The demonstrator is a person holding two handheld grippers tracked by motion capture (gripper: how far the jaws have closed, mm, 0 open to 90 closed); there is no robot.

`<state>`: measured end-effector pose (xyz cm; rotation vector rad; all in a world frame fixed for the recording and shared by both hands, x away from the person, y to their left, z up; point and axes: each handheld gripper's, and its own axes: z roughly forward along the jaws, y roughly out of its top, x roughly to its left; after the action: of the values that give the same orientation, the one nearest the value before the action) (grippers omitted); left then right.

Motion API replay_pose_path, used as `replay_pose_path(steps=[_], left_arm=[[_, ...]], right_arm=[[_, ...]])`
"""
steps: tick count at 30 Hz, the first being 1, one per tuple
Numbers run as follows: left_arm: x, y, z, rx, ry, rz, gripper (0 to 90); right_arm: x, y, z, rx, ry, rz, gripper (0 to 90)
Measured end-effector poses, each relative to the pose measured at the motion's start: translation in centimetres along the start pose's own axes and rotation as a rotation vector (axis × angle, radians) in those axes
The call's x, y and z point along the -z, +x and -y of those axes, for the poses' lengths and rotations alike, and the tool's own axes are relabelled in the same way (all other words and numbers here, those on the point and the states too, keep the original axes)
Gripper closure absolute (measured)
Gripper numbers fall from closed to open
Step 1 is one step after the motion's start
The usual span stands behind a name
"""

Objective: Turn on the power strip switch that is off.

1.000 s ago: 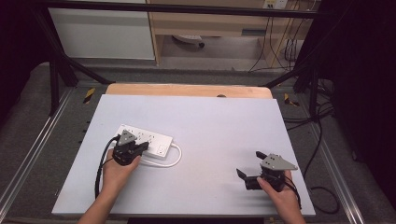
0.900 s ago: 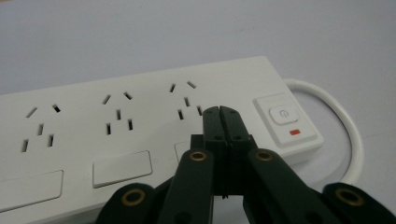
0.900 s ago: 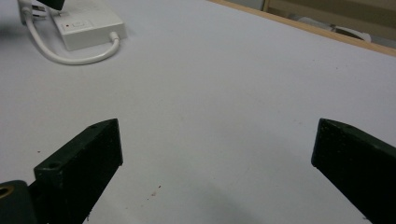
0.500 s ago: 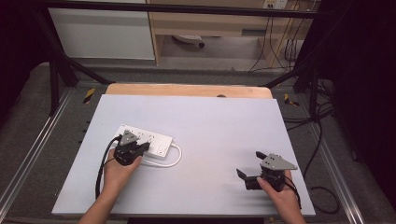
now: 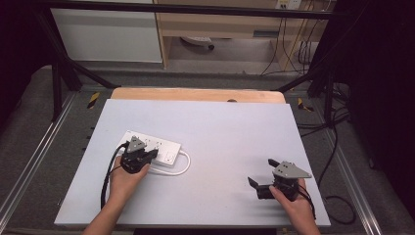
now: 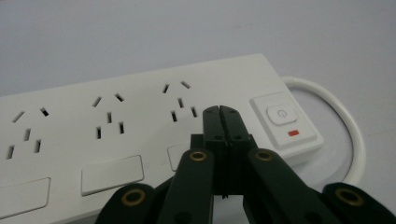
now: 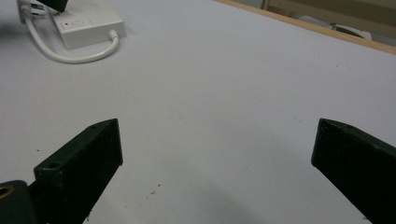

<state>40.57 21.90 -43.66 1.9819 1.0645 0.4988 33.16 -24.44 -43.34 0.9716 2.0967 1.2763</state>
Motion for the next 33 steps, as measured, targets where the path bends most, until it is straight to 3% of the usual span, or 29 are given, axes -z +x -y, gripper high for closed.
replay_pose_path(steps=[33], left_arm=[[-0.09,-0.20,0.08,0.002,0.002,-0.010,90.0]], right_arm=[[-0.16,0.13,0.06,0.002,0.011,-0.010,2.4]])
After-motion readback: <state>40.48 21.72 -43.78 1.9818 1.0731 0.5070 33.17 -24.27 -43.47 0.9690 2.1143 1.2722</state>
